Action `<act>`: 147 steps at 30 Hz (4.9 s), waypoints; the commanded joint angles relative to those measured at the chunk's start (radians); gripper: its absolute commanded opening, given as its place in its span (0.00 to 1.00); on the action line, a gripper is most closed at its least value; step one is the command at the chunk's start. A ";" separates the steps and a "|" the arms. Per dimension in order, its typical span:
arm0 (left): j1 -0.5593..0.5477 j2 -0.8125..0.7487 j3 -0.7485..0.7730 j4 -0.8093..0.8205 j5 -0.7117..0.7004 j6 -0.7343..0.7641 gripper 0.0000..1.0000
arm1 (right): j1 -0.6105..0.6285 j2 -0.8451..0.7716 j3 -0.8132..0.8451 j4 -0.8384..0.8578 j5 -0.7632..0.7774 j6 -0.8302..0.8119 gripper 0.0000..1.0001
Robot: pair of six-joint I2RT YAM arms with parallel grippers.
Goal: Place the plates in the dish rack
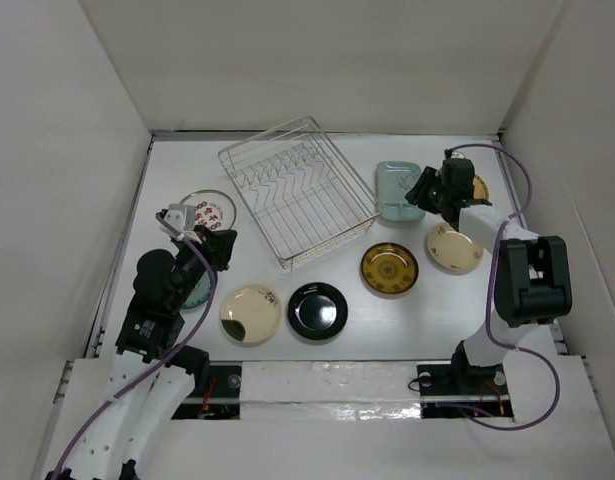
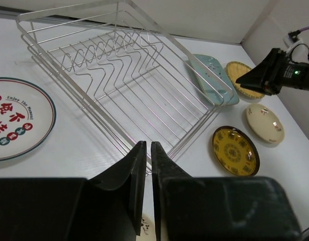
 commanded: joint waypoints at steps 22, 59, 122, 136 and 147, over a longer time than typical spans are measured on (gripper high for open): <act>-0.003 0.058 0.018 0.054 0.022 0.027 0.21 | -0.102 0.238 0.114 -0.046 0.009 0.010 0.50; -0.003 0.044 0.009 0.068 0.032 0.031 0.21 | -0.061 0.054 0.255 0.097 0.130 -0.012 0.00; -0.003 0.035 0.008 0.071 0.030 0.036 0.20 | 0.576 0.758 1.404 -0.253 0.882 -1.036 0.00; -0.003 0.036 0.005 0.073 0.033 0.036 0.20 | 0.564 0.700 1.317 -0.258 0.824 -0.874 0.45; -0.003 0.018 0.005 0.071 0.032 0.034 0.20 | 0.093 0.062 0.449 0.058 0.413 -0.049 0.00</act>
